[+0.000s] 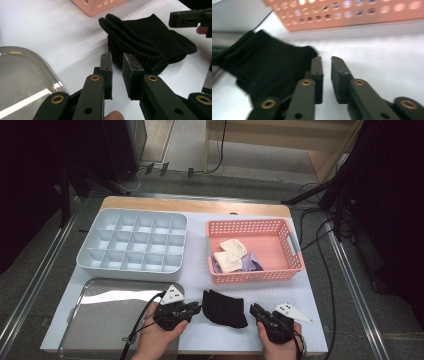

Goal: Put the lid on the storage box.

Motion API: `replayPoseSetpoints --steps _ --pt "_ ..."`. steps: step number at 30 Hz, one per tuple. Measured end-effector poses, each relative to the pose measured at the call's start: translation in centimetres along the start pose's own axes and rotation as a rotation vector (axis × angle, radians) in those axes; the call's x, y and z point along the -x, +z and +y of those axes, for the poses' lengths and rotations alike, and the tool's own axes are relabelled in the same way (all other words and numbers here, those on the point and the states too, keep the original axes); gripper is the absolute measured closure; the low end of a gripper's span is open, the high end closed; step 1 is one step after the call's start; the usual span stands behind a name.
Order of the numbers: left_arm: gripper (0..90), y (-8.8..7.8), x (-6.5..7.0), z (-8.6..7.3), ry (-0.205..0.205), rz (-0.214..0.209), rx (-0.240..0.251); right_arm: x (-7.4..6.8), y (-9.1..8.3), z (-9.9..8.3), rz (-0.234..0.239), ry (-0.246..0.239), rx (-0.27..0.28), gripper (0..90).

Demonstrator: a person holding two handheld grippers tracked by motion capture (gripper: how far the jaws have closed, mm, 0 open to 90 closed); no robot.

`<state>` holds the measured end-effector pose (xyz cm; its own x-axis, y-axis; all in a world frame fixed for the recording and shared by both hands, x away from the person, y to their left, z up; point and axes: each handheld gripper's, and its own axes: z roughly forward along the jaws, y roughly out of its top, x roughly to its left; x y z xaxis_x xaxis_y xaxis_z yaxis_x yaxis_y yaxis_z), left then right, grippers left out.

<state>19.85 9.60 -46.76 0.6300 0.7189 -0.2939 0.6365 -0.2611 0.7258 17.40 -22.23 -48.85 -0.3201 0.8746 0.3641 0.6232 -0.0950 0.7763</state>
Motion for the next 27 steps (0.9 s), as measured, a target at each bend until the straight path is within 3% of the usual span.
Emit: replayPoseSetpoints --steps 4,8,10,12,15,18,21,24,26,27 --pt "78.9 -0.2 -0.3 0.1 -0.007 0.005 0.010 -0.6 -0.8 0.1 0.053 -0.003 0.022 66.7" --pt "78.9 -0.2 -0.5 -0.1 -0.010 0.007 0.014 -2.0 -1.0 -0.6 0.052 -0.013 0.032 50.5" --pt "78.8 -0.4 -0.5 -0.2 -0.014 0.009 0.019 -2.6 -0.7 -1.0 0.044 -0.035 0.018 47.7" --pt "78.7 -0.5 -0.5 -0.2 -0.015 0.008 0.025 -3.1 -0.2 -1.4 0.046 -0.033 -0.022 51.5" --pt "78.8 -0.6 -0.4 -0.2 -0.014 0.006 0.033 -3.5 0.6 -1.8 0.064 -0.067 -0.074 70.1" --pt "78.7 -0.6 -0.2 -0.2 -0.015 -0.007 0.041 -3.4 0.5 -1.5 0.051 -0.078 -0.066 81.2" --pt "78.7 -0.5 -0.1 -0.2 -0.015 -0.014 0.039 -2.9 0.1 -1.0 0.015 -0.111 -0.039 82.9" --pt "78.7 -0.3 0.0 -0.3 -0.010 -0.015 0.034 -1.8 -0.3 -0.5 -0.019 -0.104 -0.010 82.1" --pt "78.6 -0.1 0.0 -0.4 -0.014 -0.016 0.030 -1.0 -0.3 -0.4 -0.038 -0.092 -0.014 69.3" --pt "78.6 0.0 0.0 -0.4 -0.011 -0.016 0.026 -0.8 -0.3 -0.4 -0.070 -0.096 0.003 64.0"
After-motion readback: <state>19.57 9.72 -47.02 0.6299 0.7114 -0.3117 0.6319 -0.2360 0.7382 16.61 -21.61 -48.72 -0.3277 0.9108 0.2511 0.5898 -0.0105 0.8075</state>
